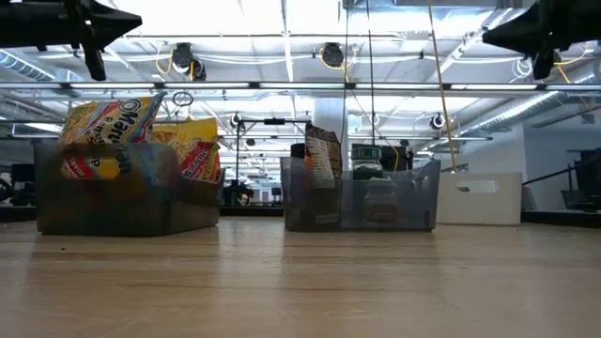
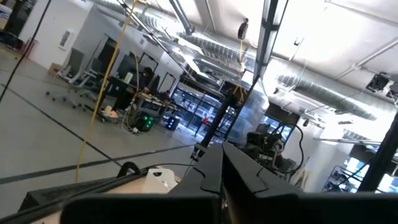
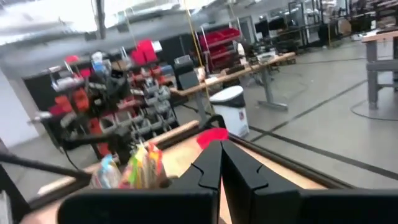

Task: Pick & Place Food Item
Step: Return to Home Position

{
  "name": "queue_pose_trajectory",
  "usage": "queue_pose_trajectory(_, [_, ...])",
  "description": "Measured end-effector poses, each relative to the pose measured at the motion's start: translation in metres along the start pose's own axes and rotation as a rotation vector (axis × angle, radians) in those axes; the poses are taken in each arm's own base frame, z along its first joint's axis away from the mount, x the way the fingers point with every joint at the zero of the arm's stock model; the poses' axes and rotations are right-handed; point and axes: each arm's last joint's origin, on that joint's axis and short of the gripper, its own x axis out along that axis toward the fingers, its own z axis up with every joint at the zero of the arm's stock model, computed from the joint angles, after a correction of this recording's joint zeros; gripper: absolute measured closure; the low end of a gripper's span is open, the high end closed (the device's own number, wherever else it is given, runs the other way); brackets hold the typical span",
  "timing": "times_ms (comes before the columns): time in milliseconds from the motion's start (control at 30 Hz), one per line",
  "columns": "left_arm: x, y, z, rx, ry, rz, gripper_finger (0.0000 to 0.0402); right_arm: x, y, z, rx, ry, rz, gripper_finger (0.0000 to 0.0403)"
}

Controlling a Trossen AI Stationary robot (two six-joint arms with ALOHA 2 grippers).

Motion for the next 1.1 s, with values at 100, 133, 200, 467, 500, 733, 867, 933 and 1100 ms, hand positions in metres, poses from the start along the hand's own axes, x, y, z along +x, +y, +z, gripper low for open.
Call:
queue_pose_trajectory(100, [0.000,0.001,-0.001,-0.001,0.008,0.007,0.0392,0.010,0.000,-0.017,0.027,0.008,0.021,0.0403])
queue_pose_trajectory(133, [0.000,0.001,-0.002,-0.005,0.015,0.012,0.0388,0.015,0.000,-0.025,0.034,0.011,0.038,0.0403])
queue_pose_trajectory(200, [0.000,0.002,-0.002,-0.011,0.023,0.018,0.0383,0.023,-0.001,-0.040,0.059,-0.018,0.055,0.0403])
queue_pose_trajectory(467, [0.000,-0.001,-0.003,-0.045,0.075,-0.069,0.0389,0.038,-0.008,-0.084,0.156,-0.113,0.089,0.0403])
queue_pose_trajectory(500, [0.000,-0.001,-0.003,-0.053,0.081,-0.074,0.0386,0.039,-0.008,-0.086,0.163,-0.118,0.090,0.0403])
queue_pose_trajectory(733, [0.000,-0.002,-0.004,-0.065,0.103,-0.092,0.0397,0.038,-0.007,-0.080,0.203,-0.193,0.113,0.0403])
queue_pose_trajectory(867, [0.000,0.001,-0.008,-0.086,0.134,-0.068,0.0385,0.038,-0.007,-0.082,0.201,-0.175,0.105,0.0403])
queue_pose_trajectory(933, [-0.001,0.002,-0.010,-0.099,0.151,-0.055,0.0383,0.039,-0.008,-0.084,0.205,-0.152,0.102,0.0403])
queue_pose_trajectory(1100, [-0.002,0.009,-0.019,-0.143,0.211,0.047,0.0397,0.039,-0.008,-0.086,0.203,-0.137,0.099,0.0403])
